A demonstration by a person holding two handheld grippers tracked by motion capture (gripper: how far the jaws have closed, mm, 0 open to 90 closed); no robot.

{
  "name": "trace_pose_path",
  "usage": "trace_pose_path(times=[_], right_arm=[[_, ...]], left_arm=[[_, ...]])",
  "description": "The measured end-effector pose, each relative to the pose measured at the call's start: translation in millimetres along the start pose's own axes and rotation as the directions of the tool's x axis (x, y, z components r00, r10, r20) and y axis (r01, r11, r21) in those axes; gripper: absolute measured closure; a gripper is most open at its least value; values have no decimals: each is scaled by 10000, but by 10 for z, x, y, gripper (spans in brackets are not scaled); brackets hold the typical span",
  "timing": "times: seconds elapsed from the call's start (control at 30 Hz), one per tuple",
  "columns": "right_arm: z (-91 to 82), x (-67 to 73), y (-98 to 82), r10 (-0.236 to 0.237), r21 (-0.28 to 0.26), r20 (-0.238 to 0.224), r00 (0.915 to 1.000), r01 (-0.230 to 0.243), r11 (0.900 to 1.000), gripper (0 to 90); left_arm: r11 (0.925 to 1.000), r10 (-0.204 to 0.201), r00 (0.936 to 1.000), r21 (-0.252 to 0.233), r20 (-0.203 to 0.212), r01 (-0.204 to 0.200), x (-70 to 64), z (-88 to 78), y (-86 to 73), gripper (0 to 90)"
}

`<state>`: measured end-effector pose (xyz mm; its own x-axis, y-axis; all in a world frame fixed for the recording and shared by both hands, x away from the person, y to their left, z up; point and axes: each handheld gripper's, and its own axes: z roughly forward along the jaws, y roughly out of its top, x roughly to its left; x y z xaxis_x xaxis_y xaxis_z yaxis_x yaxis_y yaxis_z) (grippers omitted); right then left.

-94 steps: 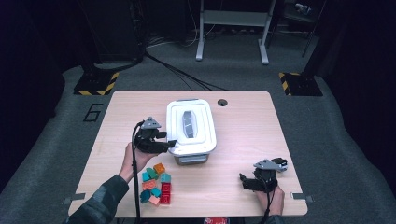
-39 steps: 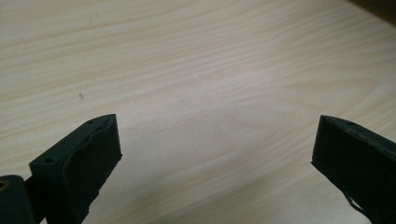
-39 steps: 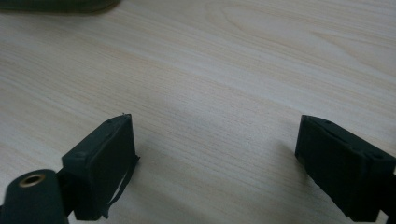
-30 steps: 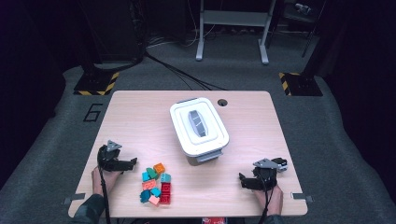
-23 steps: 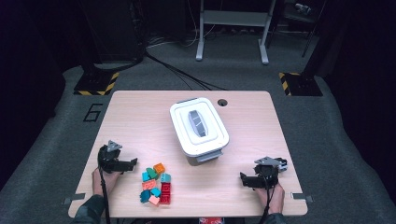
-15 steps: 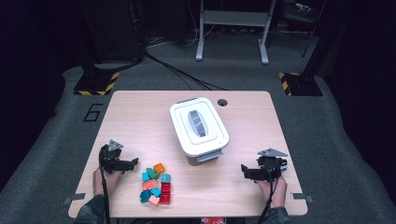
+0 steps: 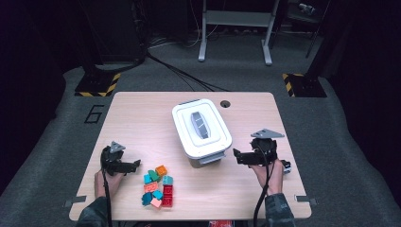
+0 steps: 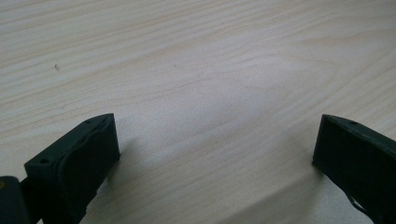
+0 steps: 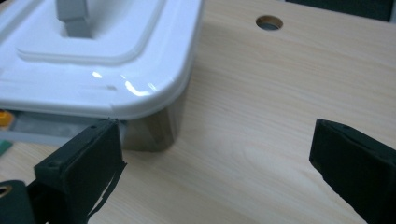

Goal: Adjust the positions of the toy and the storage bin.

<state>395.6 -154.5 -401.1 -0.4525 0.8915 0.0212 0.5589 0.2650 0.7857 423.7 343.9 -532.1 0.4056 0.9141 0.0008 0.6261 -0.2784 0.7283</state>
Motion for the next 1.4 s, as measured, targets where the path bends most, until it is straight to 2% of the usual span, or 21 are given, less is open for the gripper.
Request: trace_pose_path(times=[0.2, 0.43, 0.57, 0.63, 0.7, 0.73, 0.83, 0.93, 1.0, 1.03, 1.07, 1.13, 1.2, 1.23, 1.27, 1.3, 1.33, 1.4], right_arm=[[118, 247, 300, -512, -31, -303, 9982, 511, 9987, 1], [412, 595, 539, -1029, 259, -604, 9929, 1046, 9942, 16], [544, 747, 633, -1462, 310, -738, 9865, 1488, 9884, 104], [611, 822, 677, -1510, 271, -671, 9863, 1531, 9878, 159], [666, 867, 721, -1524, 379, -522, 9869, 1544, 9873, 280], [696, 884, 740, -1504, 375, -402, 9878, 1519, 9877, 319], [764, 897, 779, -1816, 256, -354, 9827, 1826, 9829, 434], [798, 924, 791, -1892, 396, -159, 9818, 1896, 9811, 536], [807, 928, 788, -1900, 430, -321, 9813, 1913, 9806, 605], [811, 924, 789, -2112, 399, -349, 9768, 2126, 9763, 631], [814, 929, 793, -2313, 387, -269, 9725, 2322, 9719, 635], [806, 917, 796, -2310, 459, -318, 9724, 2323, 9716, 641], [795, 904, 791, -1897, 499, -422, 9809, 1917, 9802, 648], [788, 868, 790, -2113, 488, -506, 9761, 2137, 9757, 651], [759, 868, 783, -1877, 717, -546, 9807, 1914, 9789, 653], [736, 844, 780, -2008, 875, -571, 9780, 2052, 9748, 655], [720, 829, 775, -1958, 913, -590, 9789, 2006, 9754, 656], [700, 780, 763, -2251, 860, -569, 9727, 2294, 9695, 656]], left_arm=[[10000, 83, 10000, 34, 31, -83, 6, 1, 3, 1], [10000, 78, 10000, 51, 36, -78, 6, 0, 4, 2], [9999, 87, 10000, 59, 38, -88, 6, 1, 5, 2], [9999, 84, 10000, 58, 42, -84, 6, 3, 6, 2], [9999, 90, 9999, 64, 44, -90, 6, 3, 8, 2], [10000, 13, 10000, 29, 26, -13, 1, 5, 8, 2], [10000, 11, 10000, 29, 32, -11, 1, 5, 8, 2], [10000, 16, 10000, 28, 31, -16, 1, 6, 9, 2], [10000, 17, 10000, 31, 31, -17, 1, 6, 9, 2], [10000, 14, 10000, 30, 31, -14, 1, 6, 9, 2], [10000, 16, 10000, 29, 29, -16, 1, 6, 9, 2], [10000, 14, 10000, 27, 30, -14, 1, 6, 8, 2], [10000, 14, 10000, 27, 31, -14, 1, 6, 8, 2], [10000, 14, 10000, 28, 29, -14, 1, 6, 8, 2], [10000, 13, 10000, 27, 28, -13, 1, 6, 9, 2], [10000, 17, 10000, 28, 30, -17, 1, 6, 8, 2], [10000, 14, 10000, 27, 30, -14, 1, 6, 9, 2], [10000, 14, 10000, 27, 32, -14, 1, 6, 8, 2]])
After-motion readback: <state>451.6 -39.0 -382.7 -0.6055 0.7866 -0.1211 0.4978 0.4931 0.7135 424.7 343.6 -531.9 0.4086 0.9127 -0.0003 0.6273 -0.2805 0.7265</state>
